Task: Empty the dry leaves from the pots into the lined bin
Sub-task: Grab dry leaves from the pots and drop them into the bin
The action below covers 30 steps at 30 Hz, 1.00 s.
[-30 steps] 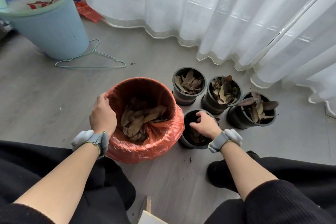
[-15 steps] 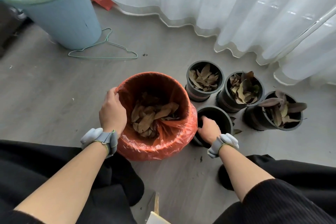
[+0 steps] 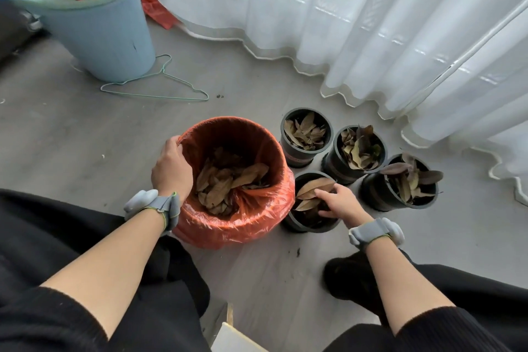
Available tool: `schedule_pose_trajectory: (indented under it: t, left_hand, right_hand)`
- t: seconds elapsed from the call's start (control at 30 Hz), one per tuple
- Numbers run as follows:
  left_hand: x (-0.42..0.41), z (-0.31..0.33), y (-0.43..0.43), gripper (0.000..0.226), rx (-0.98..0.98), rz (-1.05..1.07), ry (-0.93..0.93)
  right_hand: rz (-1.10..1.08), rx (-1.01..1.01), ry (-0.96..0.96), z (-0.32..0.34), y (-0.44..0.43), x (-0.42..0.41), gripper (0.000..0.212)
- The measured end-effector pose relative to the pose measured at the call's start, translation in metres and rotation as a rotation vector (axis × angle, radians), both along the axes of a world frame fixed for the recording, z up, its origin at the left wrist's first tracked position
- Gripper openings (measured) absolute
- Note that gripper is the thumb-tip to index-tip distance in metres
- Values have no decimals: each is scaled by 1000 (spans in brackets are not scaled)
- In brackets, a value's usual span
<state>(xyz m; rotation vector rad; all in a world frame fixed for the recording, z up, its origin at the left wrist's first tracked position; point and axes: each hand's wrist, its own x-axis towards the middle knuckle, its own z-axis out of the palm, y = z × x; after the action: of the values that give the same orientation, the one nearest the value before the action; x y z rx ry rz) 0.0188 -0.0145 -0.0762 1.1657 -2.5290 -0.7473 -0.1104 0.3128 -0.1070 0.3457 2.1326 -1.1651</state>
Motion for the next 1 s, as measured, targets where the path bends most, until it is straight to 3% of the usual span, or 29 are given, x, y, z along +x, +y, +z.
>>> schedule_pose_trajectory:
  t: [0.3, 0.4, 0.53, 0.67, 0.77, 1.0]
  left_hand:
    - [1, 5, 3, 30, 37, -20, -7]
    - [0, 5, 3, 30, 47, -16, -19]
    - [0, 5, 4, 30, 50, -7, -21]
    - [-1, 5, 4, 29, 47, -6, -20]
    - [-2, 4, 4, 29, 49, -7, -19]
    - [-1, 5, 4, 29, 46, -14, -13]
  right_hand:
    - [-128, -203, -106, 49, 21, 2, 30]
    - [-104, -359, -125, 76, 28, -9, 21]
    - [-92, -521, -94, 110, 22, -21, 30]
    - [-16, -632, -59, 136, -12, -18, 25]
    - [91, -644, -6, 148, -51, -6, 20]
    - [312, -467, 142, 145, -111, 27, 38]
